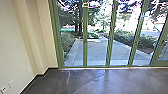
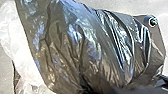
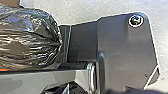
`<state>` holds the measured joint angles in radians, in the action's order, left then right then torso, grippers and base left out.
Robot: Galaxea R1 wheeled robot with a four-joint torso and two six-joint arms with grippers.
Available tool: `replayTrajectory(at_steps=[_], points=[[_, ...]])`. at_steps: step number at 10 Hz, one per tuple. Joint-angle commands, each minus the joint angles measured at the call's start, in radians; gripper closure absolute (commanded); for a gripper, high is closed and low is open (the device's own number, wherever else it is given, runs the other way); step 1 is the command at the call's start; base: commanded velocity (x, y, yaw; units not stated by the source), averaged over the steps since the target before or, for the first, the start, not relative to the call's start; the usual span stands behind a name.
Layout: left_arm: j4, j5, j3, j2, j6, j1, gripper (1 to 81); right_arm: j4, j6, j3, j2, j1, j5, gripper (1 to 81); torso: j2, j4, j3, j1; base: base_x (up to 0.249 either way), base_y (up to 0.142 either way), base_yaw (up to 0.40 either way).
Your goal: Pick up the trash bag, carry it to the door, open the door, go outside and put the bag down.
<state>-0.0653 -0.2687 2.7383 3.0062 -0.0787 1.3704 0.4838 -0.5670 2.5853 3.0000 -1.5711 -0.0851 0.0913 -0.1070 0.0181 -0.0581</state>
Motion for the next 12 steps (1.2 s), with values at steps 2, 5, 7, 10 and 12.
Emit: replayTrajectory(at_steps=[2, 5, 7, 10, 12], points=[[-0.005, -0.061, 0.001, -0.002, 0.007, -0.075, 81.1, -0.008, -0.002, -0.005, 0.004, 0.044, 0.065, 1.0, 0.0, 0.0, 0.0, 0.0, 0.0, 0.0, -0.288], [-0.005, -0.061, 0.001, -0.002, 0.007, -0.076, 81.1, -0.008, -0.002, -0.005, 0.004, 0.042, 0.065, 1.0, 0.0, 0.0, 0.0, 0.0, 0.0, 0.0, -0.288], [-0.005, -0.06, 0.001, -0.002, 0.007, -0.075, 81.1, -0.008, -0.002, -0.005, 0.004, 0.041, 0.065, 1.0, 0.0, 0.0, 0.0, 0.0, 0.0, 0.0, -0.288], [-0.007, -0.061, 0.001, -0.002, 0.007, -0.075, 81.1, -0.008, -0.002, -0.005, 0.006, 0.041, 0.065, 1.0, 0.0, 0.0, 0.0, 0.0, 0.0, 0.0, -0.288], [-0.007, -0.061, 0.001, -0.002, 0.007, -0.075, 81.1, -0.014, -0.002, -0.005, 0.009, 0.041, 0.065, 1.0, 0.0, 0.0, 0.0, 0.0, 0.0, 0.0, -0.288]])
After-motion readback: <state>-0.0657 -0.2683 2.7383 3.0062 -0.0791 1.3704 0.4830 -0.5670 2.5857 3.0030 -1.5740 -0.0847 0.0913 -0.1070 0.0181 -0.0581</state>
